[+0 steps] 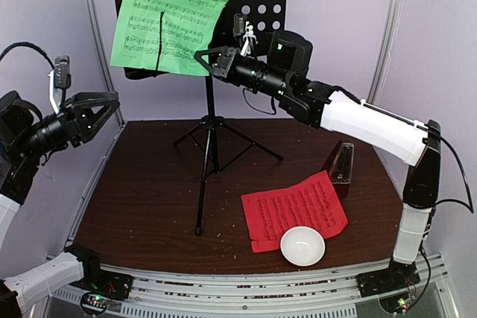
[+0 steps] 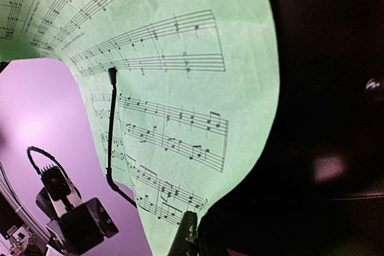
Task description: Pack up the instrument practice props
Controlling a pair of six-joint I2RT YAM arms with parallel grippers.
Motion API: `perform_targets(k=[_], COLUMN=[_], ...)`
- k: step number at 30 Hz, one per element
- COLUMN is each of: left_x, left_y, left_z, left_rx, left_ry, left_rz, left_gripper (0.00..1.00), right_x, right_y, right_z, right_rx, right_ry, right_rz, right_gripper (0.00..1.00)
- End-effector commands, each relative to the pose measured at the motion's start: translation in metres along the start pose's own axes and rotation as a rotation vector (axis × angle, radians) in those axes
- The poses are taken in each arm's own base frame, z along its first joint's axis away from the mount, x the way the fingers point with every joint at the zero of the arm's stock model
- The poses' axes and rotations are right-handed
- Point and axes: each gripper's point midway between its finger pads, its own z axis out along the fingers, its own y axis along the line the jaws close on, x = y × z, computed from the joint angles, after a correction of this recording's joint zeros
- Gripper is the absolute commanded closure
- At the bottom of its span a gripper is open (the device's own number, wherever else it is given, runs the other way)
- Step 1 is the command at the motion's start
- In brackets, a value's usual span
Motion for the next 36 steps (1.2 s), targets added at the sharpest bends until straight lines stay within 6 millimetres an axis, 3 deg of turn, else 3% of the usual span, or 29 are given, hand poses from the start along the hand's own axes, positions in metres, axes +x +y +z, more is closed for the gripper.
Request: perform_targets(k=[1, 9, 18, 21, 25, 33, 36], left_x=[-0.030, -0.074, -0.102, -0.100, -0.089, -0.061, -0.063], left_y=[-0.011, -0.026, -0.016, -0.022, -0.033, -0.001, 0.008], left_z=[-0.001, -0.001, 0.024, 0.042, 0.063, 0.074, 0.076], left_rx=[0.011, 0.033, 0.036, 0.055, 0.050, -0.092, -0.135], left_ry=[-0.043, -0.118, -0.173, -0.163, -0.123, -0.052, -0.056], left_rz=[0.058, 0.088, 0.049, 0.039, 0.061, 0.078, 0.096], left_gripper=[0.47, 0.51, 0.53, 0.60, 0.61, 0.61, 0.61], right_x=[-0.024, -0.026, -0.026, -0.025, -0.026, -0.028, -0.027], right_y=[0.047, 0.062, 0.077, 0.076, 0.074, 0.074, 0.073], right_z=[-0.014, -0.023, -0.030, -0.029, -0.029, -0.030, -0.029], right_rx=[-0.115, -0.077, -0.020, 0.004, 0.021, 0.030, 0.031], right_ry=[-0.073, -0.132, -0.181, -0.180, -0.181, -0.178, -0.179], right_rz=[-0.103, -0.210, -0.314, -0.330, -0.330, -0.337, -0.336], right_gripper=[1.00, 1.00, 1.00, 1.00, 1.00, 1.00, 1.00])
